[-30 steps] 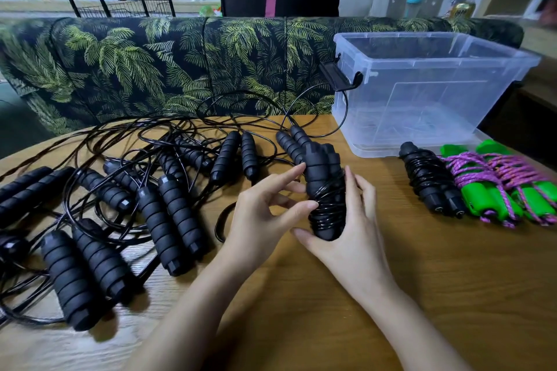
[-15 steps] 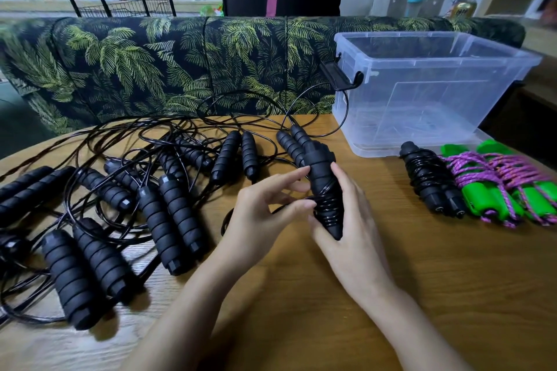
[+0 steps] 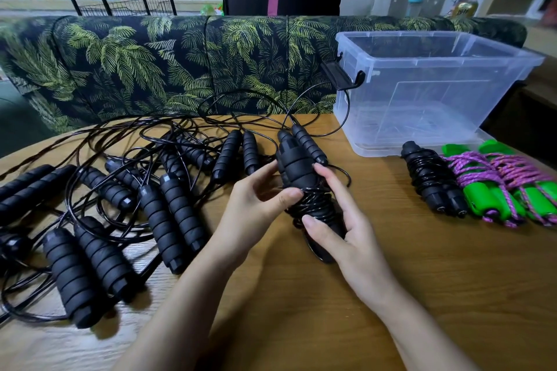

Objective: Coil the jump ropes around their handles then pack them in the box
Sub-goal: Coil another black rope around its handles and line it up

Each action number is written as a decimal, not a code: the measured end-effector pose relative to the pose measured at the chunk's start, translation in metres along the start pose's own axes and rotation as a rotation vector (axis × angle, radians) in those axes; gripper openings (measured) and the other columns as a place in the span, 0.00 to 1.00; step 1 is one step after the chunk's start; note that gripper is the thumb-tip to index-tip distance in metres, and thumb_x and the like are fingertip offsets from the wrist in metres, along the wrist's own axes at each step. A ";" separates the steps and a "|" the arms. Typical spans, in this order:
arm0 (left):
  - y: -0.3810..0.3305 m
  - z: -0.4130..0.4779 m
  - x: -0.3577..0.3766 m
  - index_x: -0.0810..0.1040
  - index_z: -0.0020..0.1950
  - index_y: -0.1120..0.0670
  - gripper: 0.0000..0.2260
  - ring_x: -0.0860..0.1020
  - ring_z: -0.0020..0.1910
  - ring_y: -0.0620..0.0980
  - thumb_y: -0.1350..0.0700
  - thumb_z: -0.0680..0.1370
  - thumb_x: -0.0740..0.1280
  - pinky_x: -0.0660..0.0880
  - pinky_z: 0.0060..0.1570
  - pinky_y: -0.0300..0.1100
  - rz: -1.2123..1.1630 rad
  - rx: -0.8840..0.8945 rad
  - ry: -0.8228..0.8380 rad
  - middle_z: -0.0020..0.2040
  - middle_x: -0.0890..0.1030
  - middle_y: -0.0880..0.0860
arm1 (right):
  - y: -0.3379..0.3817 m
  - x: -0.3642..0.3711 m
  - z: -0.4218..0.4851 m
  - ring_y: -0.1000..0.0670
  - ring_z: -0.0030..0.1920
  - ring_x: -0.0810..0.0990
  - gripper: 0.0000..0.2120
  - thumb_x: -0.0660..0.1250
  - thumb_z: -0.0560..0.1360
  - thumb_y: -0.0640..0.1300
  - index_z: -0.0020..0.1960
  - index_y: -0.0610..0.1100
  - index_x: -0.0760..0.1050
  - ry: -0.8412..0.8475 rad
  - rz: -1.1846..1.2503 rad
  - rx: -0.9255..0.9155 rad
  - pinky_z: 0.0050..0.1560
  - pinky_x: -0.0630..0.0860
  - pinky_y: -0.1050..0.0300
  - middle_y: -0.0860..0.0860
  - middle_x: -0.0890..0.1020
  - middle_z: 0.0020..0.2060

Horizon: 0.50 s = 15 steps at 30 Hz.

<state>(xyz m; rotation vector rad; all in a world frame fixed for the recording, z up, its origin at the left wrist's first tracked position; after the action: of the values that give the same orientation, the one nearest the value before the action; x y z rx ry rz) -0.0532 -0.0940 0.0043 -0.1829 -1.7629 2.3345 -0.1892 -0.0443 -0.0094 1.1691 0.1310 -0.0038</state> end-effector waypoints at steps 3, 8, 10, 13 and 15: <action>-0.001 -0.002 0.000 0.78 0.59 0.53 0.19 0.82 0.47 0.37 0.55 0.68 0.72 0.75 0.46 0.30 -0.029 0.006 -0.045 0.46 0.86 0.43 | -0.001 0.000 0.000 0.57 0.74 0.64 0.29 0.67 0.76 0.44 0.75 0.53 0.63 -0.026 -0.046 -0.017 0.74 0.61 0.59 0.58 0.69 0.73; 0.005 -0.002 0.000 0.81 0.55 0.52 0.14 0.81 0.44 0.37 0.55 0.69 0.74 0.74 0.45 0.29 0.029 0.004 -0.145 0.43 0.86 0.42 | -0.004 0.005 0.000 0.59 0.75 0.61 0.34 0.71 0.74 0.46 0.77 0.50 0.61 -0.034 -0.418 -0.150 0.72 0.58 0.66 0.60 0.63 0.75; 0.007 -0.002 -0.001 0.82 0.54 0.50 0.13 0.82 0.45 0.39 0.56 0.71 0.77 0.75 0.46 0.32 0.078 0.002 -0.136 0.45 0.86 0.44 | -0.006 0.004 -0.001 0.60 0.75 0.61 0.34 0.71 0.74 0.46 0.77 0.51 0.60 -0.051 -0.483 -0.175 0.72 0.58 0.68 0.60 0.63 0.75; 0.004 -0.002 -0.003 0.81 0.55 0.46 0.13 0.81 0.45 0.41 0.52 0.71 0.75 0.76 0.48 0.34 0.132 0.016 -0.087 0.44 0.86 0.45 | -0.007 -0.001 0.001 0.60 0.74 0.62 0.32 0.69 0.75 0.46 0.76 0.49 0.62 -0.079 -0.423 -0.157 0.71 0.59 0.69 0.58 0.65 0.74; 0.000 -0.002 -0.003 0.80 0.55 0.43 0.13 0.80 0.42 0.40 0.50 0.72 0.75 0.76 0.47 0.34 0.138 0.016 -0.064 0.42 0.85 0.45 | -0.008 -0.008 0.002 0.60 0.74 0.63 0.31 0.68 0.75 0.47 0.76 0.50 0.63 -0.105 -0.308 -0.091 0.71 0.61 0.65 0.58 0.66 0.74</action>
<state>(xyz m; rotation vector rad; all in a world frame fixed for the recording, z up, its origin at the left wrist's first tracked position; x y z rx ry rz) -0.0495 -0.0933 0.0042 -0.2370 -1.8148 2.4758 -0.1970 -0.0501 -0.0152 1.0466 0.2156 -0.3275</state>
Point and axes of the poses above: each hand's wrist, its own z-axis towards the middle knuckle, its own x-axis out of the palm, y = z × x, the point moved 5 cm from there along z, towards the middle knuckle
